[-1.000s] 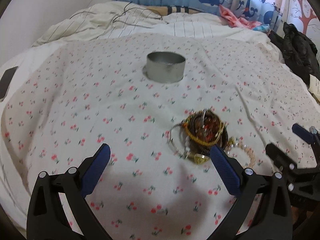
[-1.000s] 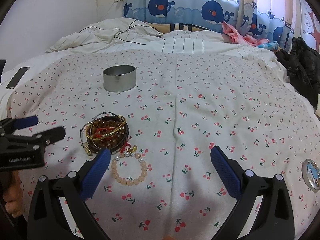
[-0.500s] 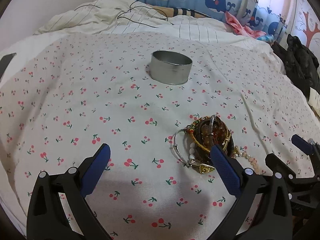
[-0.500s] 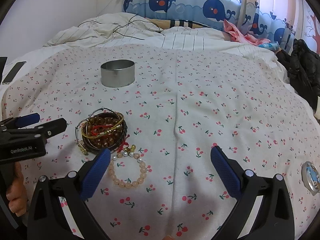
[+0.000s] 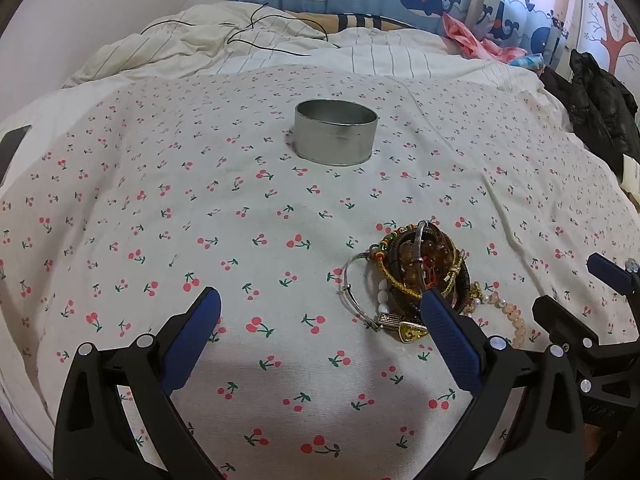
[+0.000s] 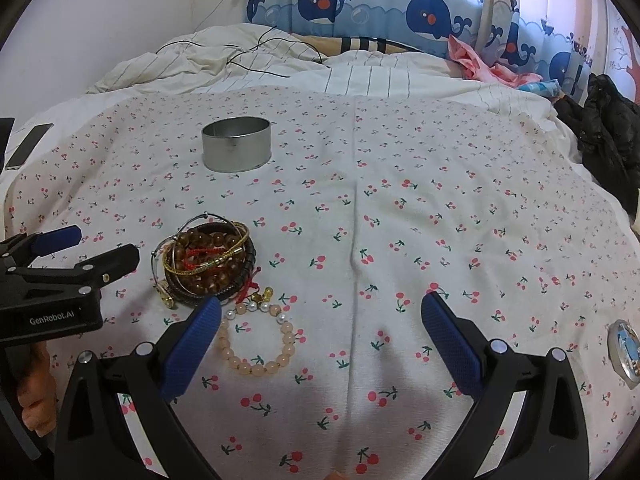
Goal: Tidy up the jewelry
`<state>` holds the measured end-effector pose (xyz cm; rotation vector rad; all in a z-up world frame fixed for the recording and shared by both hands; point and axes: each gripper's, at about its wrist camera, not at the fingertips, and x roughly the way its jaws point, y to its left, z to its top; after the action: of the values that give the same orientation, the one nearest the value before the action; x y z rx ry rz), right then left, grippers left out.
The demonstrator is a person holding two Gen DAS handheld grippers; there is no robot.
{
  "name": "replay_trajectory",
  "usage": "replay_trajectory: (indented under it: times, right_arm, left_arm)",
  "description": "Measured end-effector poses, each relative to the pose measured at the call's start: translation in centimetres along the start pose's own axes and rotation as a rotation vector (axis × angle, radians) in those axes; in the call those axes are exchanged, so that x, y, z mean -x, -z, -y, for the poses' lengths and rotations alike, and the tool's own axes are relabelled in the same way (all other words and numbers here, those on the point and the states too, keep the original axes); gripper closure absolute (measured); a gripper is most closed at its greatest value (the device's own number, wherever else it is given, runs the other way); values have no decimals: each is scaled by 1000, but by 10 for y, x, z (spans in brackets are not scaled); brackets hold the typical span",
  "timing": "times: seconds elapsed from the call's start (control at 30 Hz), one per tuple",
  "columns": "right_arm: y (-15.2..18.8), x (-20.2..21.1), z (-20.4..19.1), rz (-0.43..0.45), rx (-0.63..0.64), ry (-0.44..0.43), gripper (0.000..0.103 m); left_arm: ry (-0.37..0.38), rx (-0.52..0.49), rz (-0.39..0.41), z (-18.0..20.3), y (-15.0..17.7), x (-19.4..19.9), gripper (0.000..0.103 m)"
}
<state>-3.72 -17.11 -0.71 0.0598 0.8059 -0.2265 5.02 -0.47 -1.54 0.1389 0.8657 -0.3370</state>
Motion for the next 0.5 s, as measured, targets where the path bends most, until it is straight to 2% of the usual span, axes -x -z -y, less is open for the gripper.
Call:
replay_trajectory:
  times: [0.5]
  right_arm:
    - [0,0,-1,-1,5,-1,7]
  left_arm:
    - [-27,-52,17,9,1,4,6]
